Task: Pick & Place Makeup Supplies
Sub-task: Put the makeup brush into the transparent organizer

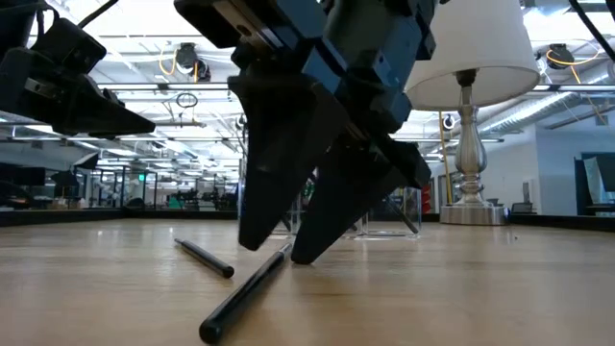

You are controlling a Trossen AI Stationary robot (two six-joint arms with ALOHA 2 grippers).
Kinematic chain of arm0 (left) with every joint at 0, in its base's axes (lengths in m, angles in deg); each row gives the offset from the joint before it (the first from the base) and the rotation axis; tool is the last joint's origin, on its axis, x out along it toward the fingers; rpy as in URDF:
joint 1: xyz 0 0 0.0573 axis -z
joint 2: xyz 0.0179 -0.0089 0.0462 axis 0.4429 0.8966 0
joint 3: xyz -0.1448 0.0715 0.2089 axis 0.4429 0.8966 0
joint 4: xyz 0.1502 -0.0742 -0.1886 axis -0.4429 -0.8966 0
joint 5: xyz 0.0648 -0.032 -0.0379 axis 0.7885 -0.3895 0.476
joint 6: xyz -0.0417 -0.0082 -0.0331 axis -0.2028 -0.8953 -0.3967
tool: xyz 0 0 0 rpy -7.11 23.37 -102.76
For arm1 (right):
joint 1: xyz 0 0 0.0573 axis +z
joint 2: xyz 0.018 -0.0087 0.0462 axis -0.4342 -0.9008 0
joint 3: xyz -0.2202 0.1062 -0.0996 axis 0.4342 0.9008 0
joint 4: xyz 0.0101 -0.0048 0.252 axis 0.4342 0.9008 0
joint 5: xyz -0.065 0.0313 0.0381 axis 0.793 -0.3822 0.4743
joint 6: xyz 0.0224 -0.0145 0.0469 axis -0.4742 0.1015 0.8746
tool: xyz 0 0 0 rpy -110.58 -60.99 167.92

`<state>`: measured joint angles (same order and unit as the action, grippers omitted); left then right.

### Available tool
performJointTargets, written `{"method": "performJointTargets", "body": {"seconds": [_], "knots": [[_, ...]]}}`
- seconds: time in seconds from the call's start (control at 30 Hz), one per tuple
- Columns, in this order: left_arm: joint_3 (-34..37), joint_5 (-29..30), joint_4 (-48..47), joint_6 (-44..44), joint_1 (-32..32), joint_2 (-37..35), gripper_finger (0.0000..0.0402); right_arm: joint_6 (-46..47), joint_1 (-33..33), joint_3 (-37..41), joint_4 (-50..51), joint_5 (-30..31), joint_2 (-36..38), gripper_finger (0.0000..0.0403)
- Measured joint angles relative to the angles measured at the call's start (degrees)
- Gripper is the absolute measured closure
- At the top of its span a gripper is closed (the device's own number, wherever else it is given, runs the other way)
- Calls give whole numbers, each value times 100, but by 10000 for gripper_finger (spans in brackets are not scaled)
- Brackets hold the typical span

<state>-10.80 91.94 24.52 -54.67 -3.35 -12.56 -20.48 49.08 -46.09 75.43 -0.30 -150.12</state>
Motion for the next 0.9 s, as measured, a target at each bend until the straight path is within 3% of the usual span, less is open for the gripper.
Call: {"method": "performJointTargets", "body": {"seconds": [0.3,0.9], "knots": [[0,0,4,-1,0,1,350,-233,-143,13,181,10,-4,210],[0,2,22,-2,2,0,350,-1594,-266,13,1222,-60,-469,299]]}}
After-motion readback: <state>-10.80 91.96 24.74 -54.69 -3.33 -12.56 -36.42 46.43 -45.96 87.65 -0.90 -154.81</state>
